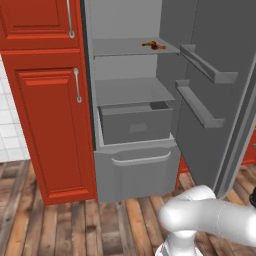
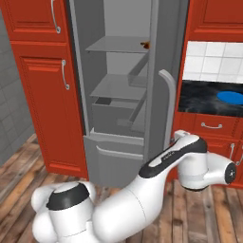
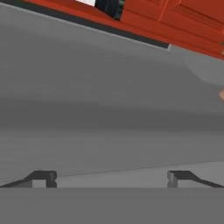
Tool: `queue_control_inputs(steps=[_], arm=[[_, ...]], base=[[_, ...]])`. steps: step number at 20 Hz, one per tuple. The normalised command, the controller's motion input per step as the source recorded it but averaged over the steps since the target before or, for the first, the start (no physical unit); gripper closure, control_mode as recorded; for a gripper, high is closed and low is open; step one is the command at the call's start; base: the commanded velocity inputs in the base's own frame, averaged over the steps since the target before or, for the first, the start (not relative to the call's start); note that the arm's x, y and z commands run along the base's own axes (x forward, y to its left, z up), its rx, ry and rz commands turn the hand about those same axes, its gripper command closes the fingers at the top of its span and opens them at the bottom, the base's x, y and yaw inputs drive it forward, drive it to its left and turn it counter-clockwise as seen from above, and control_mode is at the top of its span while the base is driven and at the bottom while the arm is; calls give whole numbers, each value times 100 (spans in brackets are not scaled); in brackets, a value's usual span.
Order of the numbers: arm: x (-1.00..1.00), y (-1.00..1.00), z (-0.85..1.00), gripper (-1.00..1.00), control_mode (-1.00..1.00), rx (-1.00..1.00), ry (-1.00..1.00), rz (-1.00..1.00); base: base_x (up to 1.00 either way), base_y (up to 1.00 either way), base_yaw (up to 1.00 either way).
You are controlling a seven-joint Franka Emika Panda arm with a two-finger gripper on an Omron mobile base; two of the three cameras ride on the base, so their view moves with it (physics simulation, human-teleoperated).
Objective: Place the chicken drumstick on the counter behind the older chicken drumstick on the same shelf of the fridge to maintain FIFO order. Close the fridge door when finished.
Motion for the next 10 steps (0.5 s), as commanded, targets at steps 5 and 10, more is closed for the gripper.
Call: queue_control_inputs(steps=[5,10], arm=[[1,54,-3,-100,-100,0,0,7],[0,71,0,-100,-100,0,0,5]], base=[[0,0,0],[0,0,0]])
